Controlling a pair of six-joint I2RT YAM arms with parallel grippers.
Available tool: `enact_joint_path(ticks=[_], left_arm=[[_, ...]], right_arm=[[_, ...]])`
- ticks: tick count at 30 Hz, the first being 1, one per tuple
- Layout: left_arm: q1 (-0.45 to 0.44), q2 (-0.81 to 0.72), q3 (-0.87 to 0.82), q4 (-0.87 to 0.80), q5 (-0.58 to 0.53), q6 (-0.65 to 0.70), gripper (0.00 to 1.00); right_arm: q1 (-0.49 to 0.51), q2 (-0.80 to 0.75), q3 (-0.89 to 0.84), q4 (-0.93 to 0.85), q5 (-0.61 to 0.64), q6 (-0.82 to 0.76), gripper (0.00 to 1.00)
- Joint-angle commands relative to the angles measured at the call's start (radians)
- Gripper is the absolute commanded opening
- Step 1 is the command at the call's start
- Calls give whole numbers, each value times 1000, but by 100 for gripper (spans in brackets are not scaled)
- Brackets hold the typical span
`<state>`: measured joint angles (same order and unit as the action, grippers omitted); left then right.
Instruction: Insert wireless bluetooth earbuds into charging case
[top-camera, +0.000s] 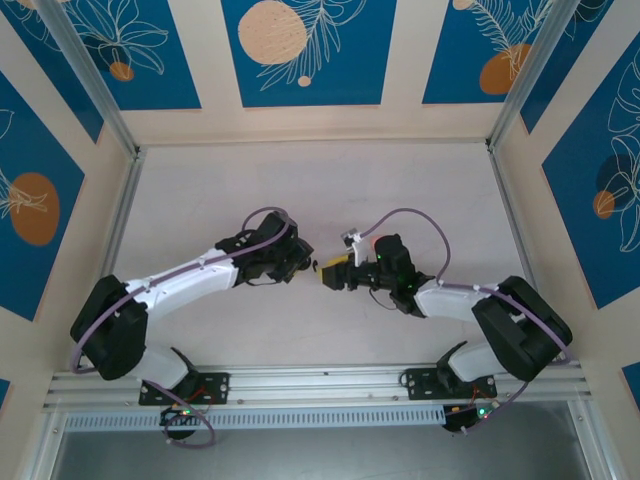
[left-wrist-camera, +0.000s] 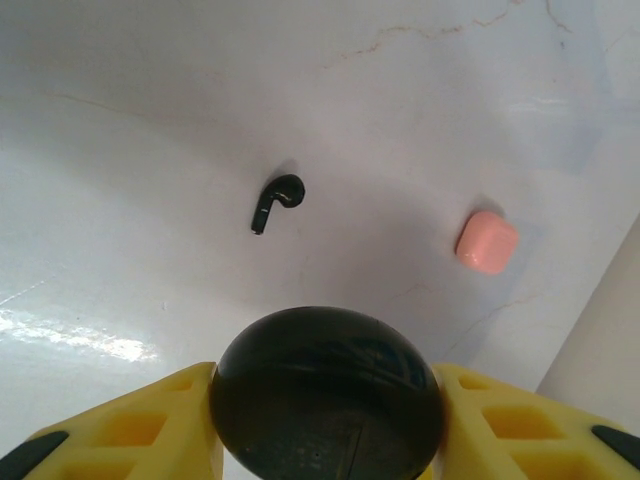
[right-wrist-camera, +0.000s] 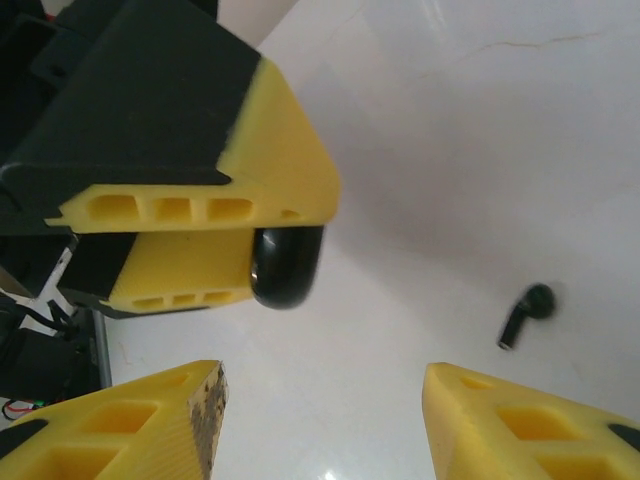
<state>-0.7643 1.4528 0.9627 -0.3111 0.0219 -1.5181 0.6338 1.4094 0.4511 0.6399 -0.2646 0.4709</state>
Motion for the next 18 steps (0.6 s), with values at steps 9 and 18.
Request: enact_joint_path(ticks=[9,18], left_arm=[[-13,-46,-31,41,-2,-71,47],[-17,-60,-48,61,4,-88,47]], right_arm=[[47,84,71,120,8,15,53],[52,135,115,135,7,11,47]])
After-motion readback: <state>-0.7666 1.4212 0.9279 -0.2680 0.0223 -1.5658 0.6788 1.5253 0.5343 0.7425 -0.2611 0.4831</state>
